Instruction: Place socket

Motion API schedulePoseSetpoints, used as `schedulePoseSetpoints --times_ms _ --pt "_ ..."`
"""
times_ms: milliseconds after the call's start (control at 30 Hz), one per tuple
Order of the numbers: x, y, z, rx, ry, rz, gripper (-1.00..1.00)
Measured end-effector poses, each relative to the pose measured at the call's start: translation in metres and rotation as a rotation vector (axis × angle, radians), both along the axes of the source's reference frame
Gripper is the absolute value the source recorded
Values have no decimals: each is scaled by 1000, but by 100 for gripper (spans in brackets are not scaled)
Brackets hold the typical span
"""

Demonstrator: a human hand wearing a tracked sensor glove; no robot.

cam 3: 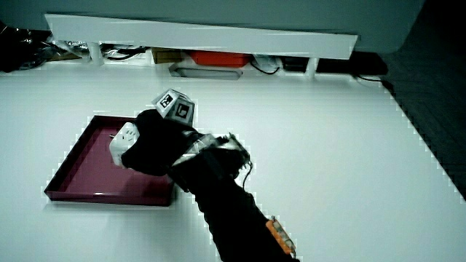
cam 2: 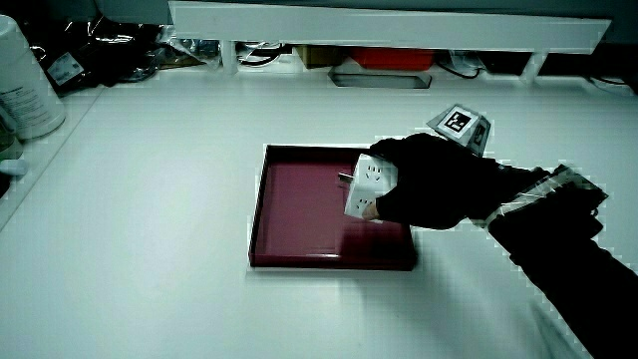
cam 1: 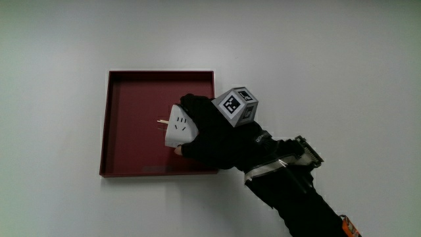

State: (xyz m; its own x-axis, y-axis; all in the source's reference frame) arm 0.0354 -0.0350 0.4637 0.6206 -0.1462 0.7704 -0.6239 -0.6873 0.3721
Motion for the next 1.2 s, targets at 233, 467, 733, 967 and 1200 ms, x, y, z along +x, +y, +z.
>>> schedulePoseSetpoints --times_ms 233,467,733,967,1200 --pt "-13 6 24 -53 68 -32 0" --pt "-14 8 36 -65 93 -35 0" --pt "-14 8 30 -80 81 -24 -10" --pt "-11 10 37 -122 96 -42 -45" --pt "9 13 21 -115 24 -83 -80"
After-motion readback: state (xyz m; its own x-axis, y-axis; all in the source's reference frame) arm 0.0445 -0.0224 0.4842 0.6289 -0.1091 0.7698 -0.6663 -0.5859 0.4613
